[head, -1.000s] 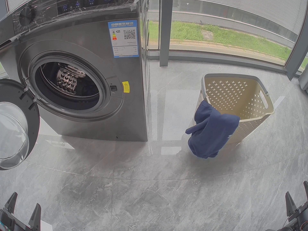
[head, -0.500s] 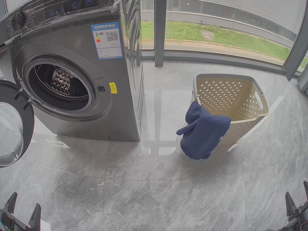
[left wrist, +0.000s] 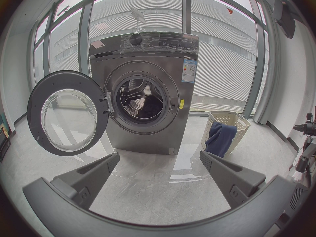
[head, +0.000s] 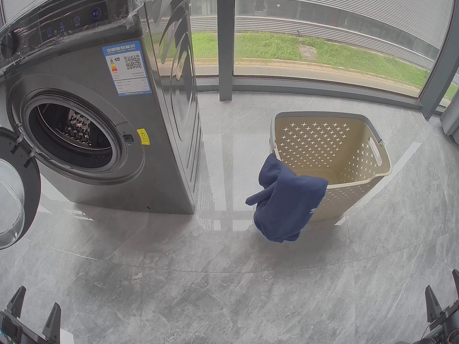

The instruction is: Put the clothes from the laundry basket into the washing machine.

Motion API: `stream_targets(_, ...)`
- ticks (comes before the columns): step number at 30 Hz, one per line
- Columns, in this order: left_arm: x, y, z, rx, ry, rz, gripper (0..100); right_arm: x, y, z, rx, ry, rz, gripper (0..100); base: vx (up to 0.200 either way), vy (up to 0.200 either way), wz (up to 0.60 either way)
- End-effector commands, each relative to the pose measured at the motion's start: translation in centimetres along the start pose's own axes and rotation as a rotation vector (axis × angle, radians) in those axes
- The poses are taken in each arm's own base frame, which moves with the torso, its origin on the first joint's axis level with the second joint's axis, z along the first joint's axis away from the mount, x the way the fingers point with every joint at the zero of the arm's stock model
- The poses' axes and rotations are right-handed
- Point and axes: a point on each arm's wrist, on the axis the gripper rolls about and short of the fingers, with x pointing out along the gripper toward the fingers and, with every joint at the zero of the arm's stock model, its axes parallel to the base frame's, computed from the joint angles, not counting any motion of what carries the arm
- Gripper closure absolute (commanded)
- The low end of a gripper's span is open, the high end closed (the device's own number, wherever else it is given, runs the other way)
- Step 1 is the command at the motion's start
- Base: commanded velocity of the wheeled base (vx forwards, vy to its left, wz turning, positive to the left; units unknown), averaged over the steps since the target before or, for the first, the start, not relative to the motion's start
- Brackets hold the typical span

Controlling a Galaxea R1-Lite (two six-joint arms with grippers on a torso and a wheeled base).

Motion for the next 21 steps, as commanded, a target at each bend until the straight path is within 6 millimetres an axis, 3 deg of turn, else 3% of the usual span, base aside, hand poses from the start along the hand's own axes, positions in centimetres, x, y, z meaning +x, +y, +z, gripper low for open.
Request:
stream_targets(1,0.01,0.02,-0.53,0.0,0.001,0.001,0,0.01,0.0,-0.51,0.0,0.0,0.0,0,0.0,-0.2,0.0)
stream_targets(5,0.01,0.02,-0.53,-0.002,0.001,0.001,0,0.01,0.0,-0.53,0.0,0.002,0.0,0,0.0,-0.2,0.0)
stream_targets(17,0.01,0.02,-0.53,0.0,0.001,0.001,0,0.01,0.0,-0.53,0.0,0.002,0.0,0,0.0,0.0,0.0)
stream_targets(21,0.01,0.02,-0.53,0.0,0.001,0.001,0,0.01,0.0,-0.53,0.0,0.002,0.0,0,0.2,0.0,0.0)
